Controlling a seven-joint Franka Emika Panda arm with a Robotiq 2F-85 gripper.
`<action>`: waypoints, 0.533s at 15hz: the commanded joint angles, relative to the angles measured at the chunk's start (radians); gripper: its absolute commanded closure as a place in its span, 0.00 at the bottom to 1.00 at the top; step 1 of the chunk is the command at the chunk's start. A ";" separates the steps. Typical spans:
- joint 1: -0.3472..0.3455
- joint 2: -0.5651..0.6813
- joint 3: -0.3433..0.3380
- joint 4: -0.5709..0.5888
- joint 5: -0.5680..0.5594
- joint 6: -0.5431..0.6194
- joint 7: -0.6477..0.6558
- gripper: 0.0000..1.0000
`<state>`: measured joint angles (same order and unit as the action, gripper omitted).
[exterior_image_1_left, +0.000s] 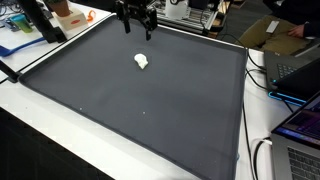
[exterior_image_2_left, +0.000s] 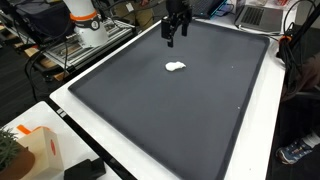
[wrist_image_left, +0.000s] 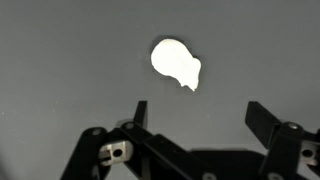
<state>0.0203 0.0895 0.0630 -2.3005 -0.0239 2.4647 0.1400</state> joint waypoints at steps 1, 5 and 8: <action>0.018 0.057 -0.006 0.067 0.002 -0.038 0.004 0.00; 0.033 0.160 -0.013 0.214 -0.026 -0.188 0.025 0.00; 0.038 0.234 -0.018 0.337 -0.018 -0.318 0.034 0.00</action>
<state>0.0411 0.2369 0.0626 -2.0919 -0.0336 2.2652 0.1492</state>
